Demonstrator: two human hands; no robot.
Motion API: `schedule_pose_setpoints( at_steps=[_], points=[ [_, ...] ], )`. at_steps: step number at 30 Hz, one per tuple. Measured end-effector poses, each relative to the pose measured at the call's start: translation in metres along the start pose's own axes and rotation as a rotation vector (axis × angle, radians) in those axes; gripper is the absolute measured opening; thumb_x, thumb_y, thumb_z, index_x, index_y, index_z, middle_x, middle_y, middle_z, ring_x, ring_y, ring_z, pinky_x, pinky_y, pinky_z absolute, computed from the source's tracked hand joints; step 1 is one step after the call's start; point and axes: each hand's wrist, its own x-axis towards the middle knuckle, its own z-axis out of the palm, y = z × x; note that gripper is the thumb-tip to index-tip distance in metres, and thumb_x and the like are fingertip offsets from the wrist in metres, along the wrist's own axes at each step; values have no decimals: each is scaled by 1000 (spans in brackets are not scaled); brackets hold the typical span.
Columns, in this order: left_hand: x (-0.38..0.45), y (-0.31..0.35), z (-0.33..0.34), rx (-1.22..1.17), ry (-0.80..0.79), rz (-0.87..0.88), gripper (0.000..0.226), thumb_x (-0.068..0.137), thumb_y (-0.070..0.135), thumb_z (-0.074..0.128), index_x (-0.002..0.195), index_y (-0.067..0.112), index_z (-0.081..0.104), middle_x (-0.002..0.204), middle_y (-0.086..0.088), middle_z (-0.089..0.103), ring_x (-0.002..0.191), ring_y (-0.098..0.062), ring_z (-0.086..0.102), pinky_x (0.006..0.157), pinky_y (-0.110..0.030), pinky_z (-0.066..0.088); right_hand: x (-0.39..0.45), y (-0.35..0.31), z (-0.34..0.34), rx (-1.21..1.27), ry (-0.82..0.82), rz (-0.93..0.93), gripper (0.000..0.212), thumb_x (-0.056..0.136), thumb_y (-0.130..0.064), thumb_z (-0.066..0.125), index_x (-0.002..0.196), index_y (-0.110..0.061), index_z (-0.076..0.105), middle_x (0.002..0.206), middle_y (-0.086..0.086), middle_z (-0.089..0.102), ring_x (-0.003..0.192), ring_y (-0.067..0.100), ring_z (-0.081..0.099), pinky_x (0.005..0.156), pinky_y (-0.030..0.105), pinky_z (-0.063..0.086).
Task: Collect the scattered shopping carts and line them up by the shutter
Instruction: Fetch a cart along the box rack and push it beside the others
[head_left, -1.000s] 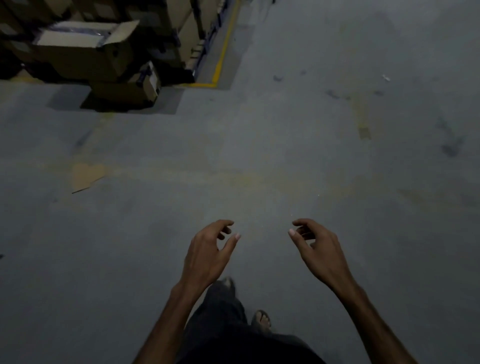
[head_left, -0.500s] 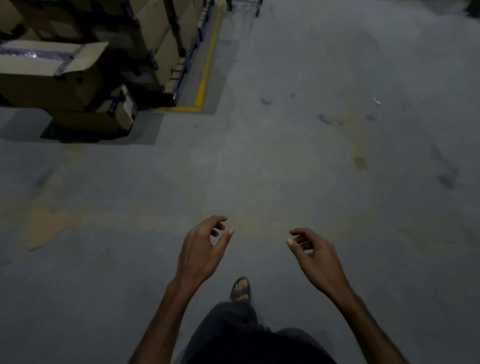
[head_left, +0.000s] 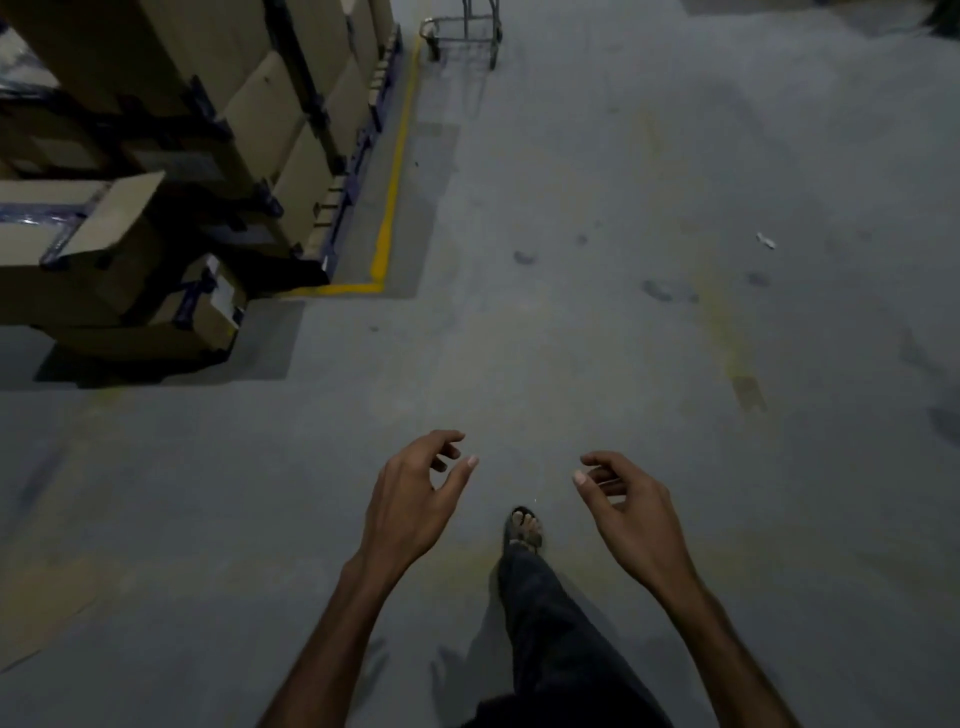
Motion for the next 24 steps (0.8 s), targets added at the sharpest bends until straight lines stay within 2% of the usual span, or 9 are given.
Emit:
schedule_pose_setpoints(
  at_steps=[5,14,24],
  points=[
    [128,13,7,22,-23,-34,33,98,47,69,126,28,70,103,18,70,90,-1,66,77,-38,59,141,-24,-4,3,-24,-18,21,100,-40,69,117,-29,71,100,-18,71,91,-7,66,80,36,61],
    [330,30,4,-30,63,-83,32,99,46,69,125,27,71,103,16,70,92,-3,65,77,-35,59,374,-87,-12,-84,-120,-110,24,98,-41,70,118,-28,72,93,-19,70,88,-5,66,75,28,55],
    [581,-4,1,-50,53,-40,32,99,44,70,126,27,70,103,16,70,90,-5,65,77,-38,59,596,-127,37,-84,-78,-52,17,98,-33,72,113,-26,72,88,-18,71,87,-6,66,78,32,57]
  ],
)
